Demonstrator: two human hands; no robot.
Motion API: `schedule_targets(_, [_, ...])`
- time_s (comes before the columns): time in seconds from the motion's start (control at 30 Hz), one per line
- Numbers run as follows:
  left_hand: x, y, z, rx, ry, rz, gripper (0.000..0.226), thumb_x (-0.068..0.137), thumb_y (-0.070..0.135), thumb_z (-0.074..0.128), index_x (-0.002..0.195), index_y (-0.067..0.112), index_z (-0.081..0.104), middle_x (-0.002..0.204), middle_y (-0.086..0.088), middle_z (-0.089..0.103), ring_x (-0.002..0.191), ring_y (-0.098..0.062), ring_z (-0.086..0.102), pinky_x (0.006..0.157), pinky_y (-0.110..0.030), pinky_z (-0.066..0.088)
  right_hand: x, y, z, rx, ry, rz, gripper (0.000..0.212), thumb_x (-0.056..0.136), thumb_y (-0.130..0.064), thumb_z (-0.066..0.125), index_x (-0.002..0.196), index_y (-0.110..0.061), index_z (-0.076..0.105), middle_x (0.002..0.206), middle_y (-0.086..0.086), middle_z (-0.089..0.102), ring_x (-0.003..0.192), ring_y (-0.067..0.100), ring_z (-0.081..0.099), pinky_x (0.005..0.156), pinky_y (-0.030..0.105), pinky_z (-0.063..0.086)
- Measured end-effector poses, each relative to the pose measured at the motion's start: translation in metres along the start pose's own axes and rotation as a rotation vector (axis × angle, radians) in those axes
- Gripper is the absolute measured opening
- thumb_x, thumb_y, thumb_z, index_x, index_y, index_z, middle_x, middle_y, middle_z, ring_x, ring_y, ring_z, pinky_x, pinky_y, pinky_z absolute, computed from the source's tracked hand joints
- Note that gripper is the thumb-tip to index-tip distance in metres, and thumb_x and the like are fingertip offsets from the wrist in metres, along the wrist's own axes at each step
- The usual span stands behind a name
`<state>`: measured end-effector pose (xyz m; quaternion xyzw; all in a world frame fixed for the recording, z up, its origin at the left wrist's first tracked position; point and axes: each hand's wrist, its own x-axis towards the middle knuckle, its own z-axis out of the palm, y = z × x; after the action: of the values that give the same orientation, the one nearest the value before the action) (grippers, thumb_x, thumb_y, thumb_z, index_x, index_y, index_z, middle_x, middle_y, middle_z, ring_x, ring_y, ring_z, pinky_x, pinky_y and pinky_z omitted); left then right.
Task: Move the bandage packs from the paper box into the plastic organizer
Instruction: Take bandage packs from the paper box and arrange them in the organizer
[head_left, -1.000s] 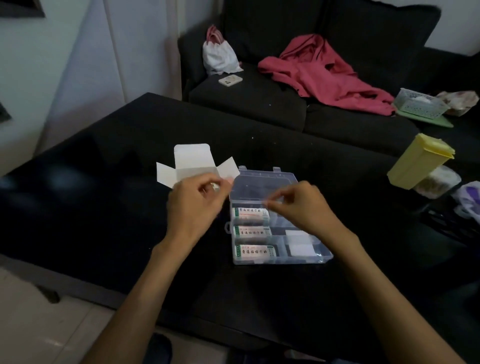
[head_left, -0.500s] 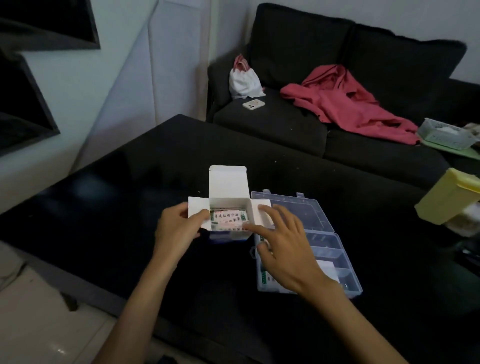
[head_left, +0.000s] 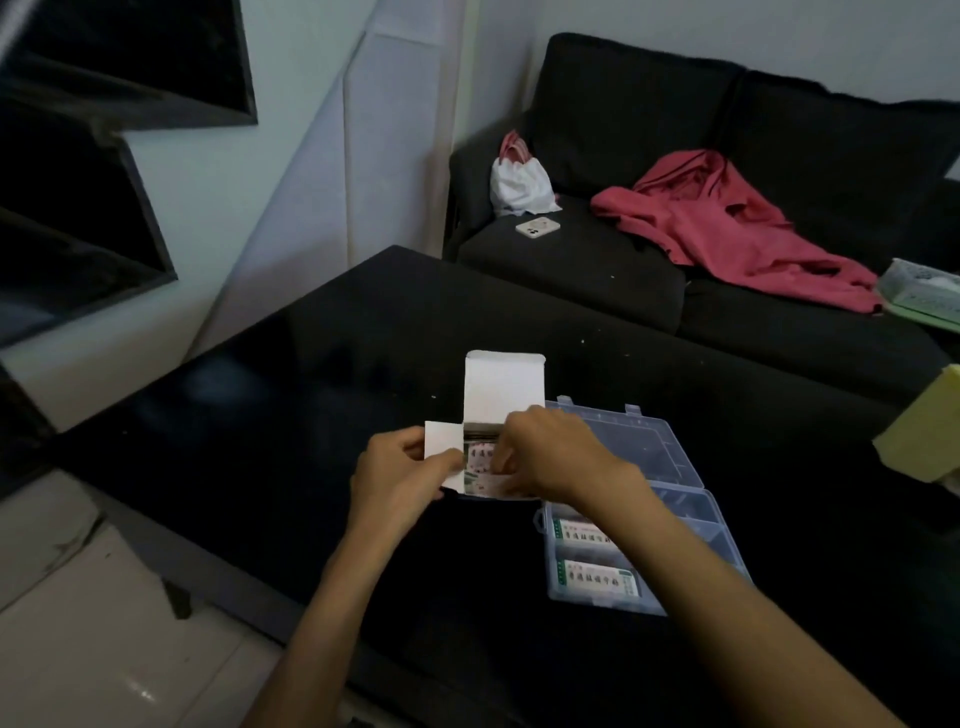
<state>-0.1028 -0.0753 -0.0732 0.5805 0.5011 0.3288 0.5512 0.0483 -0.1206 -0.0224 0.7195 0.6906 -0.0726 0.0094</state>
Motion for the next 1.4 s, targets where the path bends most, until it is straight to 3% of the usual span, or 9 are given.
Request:
schedule_targets(0.37, [0.007,-0.003,0.005,0.002,0.111,0.085,0.017,0.081,0.017,0.07,0.083,0.033,0.069,0.084,0.012,0.072,0.076,-0.012,0.07,0.078,-0.043,0.058,-0.005,0.021,0.015,0.356,0.326,-0.028,0.016,0.085,-0.03,0.068,0.097,-0.021,0.073,0.103,-0.009,0.065,0.094,0.003,0.054,0.073,0.015,0.044])
schedule_targets(0.5, [0.014,-0.006,0.006,0.008,0.146,0.104,0.019,0.082,0.022,0.07,0.081,0.04,0.063,0.088,0.014,0.073,0.08,-0.013,0.071,0.077,-0.047,0.057,0.002,0.017,0.028,0.646,0.369,0.092,0.01,0.088,-0.028,0.065,0.093,-0.021,0.07,0.1,-0.007,0.07,0.09,0.002,0.063,0.077,0.028,0.057])
schedule_targets(0.7, [0.018,-0.003,0.01,0.147,0.237,0.097,0.048,0.089,0.029,0.063,0.134,0.024,0.049,0.12,0.007,0.065,0.108,-0.017,0.062,0.094,-0.044,0.049,0.005,0.008,0.016,1.138,0.437,0.254,0.009,0.088,-0.019,0.062,0.097,-0.019,0.066,0.098,-0.002,0.07,0.088,0.009,0.068,0.07,0.02,0.056])
schedule_targets(0.8, [0.005,0.009,0.014,0.235,0.427,0.314,0.05,0.091,0.03,0.059,0.136,0.018,0.043,0.125,0.003,0.056,0.113,-0.015,0.054,0.095,-0.037,0.045,-0.01,0.011,0.007,1.478,0.337,0.344,0.013,0.088,-0.021,0.062,0.099,-0.016,0.068,0.093,0.001,0.072,0.084,0.009,0.069,0.066,0.018,0.053])
schedule_targets(0.87, [-0.011,0.023,0.02,0.191,0.497,0.498,0.026,0.092,0.032,0.054,0.115,0.021,0.054,0.104,0.006,0.061,0.092,-0.008,0.058,0.076,-0.023,0.05,-0.024,0.017,0.008,1.691,0.216,0.373,0.021,0.087,-0.022,0.063,0.105,-0.011,0.068,0.099,0.008,0.072,0.089,0.014,0.069,0.07,0.023,0.053])
schedule_targets(0.97, [-0.029,0.03,0.04,0.155,0.305,0.55,0.027,0.095,0.036,0.048,0.085,0.017,0.064,0.078,0.008,0.067,0.064,-0.002,0.062,0.05,-0.013,0.047,-0.046,0.028,0.017,1.879,0.193,0.4,0.023,0.086,-0.019,0.063,0.106,-0.009,0.069,0.097,0.01,0.072,0.085,0.014,0.069,0.069,0.023,0.055])
schedule_targets(1.13, [-0.037,0.014,0.075,0.329,-0.188,0.197,0.043,0.099,0.047,0.03,0.086,0.026,0.065,0.078,0.006,0.066,0.069,-0.006,0.064,0.068,-0.027,0.055,-0.074,0.043,0.04,1.944,0.202,0.522,0.022,0.081,-0.02,0.068,0.101,-0.011,0.071,0.098,0.009,0.072,0.084,0.013,0.069,0.069,0.023,0.054])
schedule_targets(1.23, [-0.033,0.008,0.089,0.103,-0.402,0.088,0.037,0.1,0.047,0.028,0.091,0.035,0.063,0.09,0.008,0.069,0.085,-0.002,0.066,0.082,-0.029,0.055,-0.083,0.048,0.049,1.874,0.237,0.564,0.019,0.082,-0.019,0.068,0.098,-0.01,0.072,0.094,0.008,0.073,0.082,0.012,0.07,0.066,0.021,0.053])
schedule_targets(1.4, [-0.031,0.012,0.102,-0.107,-0.5,-0.021,0.028,0.102,0.026,0.036,0.119,0.024,0.059,0.106,0.0,0.069,0.098,-0.009,0.066,0.087,-0.025,0.052,-0.08,0.046,0.054,1.388,0.548,0.581,0.015,0.084,-0.02,0.068,0.098,-0.021,0.071,0.088,-0.004,0.073,0.076,0.002,0.069,0.06,0.012,0.051])
